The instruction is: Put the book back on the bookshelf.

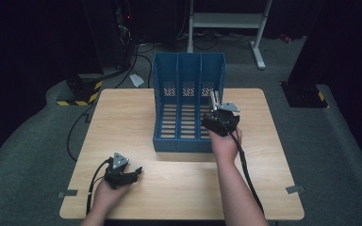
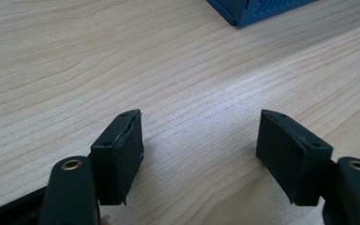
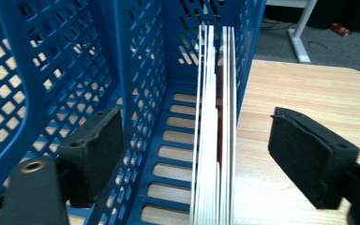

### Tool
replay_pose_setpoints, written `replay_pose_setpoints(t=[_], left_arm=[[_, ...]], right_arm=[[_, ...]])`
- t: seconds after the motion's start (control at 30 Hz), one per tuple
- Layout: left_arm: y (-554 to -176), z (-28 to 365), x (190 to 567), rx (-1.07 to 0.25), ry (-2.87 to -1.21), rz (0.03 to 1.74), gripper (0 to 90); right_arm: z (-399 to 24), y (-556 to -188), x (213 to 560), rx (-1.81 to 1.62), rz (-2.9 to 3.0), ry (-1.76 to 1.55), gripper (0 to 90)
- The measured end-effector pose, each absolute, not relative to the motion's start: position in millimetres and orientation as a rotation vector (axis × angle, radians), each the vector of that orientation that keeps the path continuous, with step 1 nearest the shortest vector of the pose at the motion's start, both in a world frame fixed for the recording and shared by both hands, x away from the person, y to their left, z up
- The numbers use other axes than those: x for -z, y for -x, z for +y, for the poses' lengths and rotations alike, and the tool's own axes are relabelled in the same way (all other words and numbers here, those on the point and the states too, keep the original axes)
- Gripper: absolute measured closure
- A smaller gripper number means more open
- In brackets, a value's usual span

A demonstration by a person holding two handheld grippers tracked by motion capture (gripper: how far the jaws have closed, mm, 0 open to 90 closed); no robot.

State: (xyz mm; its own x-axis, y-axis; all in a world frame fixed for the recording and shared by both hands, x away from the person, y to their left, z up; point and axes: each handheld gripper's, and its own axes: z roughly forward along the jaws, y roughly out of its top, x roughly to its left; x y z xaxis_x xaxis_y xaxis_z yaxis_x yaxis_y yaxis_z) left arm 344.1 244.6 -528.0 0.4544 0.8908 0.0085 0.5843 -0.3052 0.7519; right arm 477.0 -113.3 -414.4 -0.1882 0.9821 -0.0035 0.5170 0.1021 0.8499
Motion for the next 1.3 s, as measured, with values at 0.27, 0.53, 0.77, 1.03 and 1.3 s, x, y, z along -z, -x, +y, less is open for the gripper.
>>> replay_pose_setpoints(t=[0.27, 0.53, 0.77, 1.03, 1.3], left_arm=[[-344.2, 244.6, 528.0, -0.568, -2.015, 1.228, 31.6], [-344.9, 243.9, 528.2, -0.569, -2.013, 1.229, 30.4], [-345.0, 243.8, 528.2, -0.568, -2.015, 1.228, 30.3], [-345.4, 243.3, 528.2, -0.564, -2.014, 1.231, 29.6], [-345.6, 243.3, 528.2, -0.567, -2.015, 1.230, 29.5]], right_arm=[[-112.3, -462.5, 409.2, -1.037, 1.790, -1.433, 15.1], [-114.7, -435.2, 410.1, -1.099, 1.836, -1.375, 14.5], [-128.0, -408.6, 420.4, -1.133, 1.867, -1.309, 14.3], [-154.1, -381.9, 447.8, -1.096, 1.931, -1.271, 14.3], [-186.8, -372.9, 485.7, -1.015, 1.989, -1.342, 14.3]])
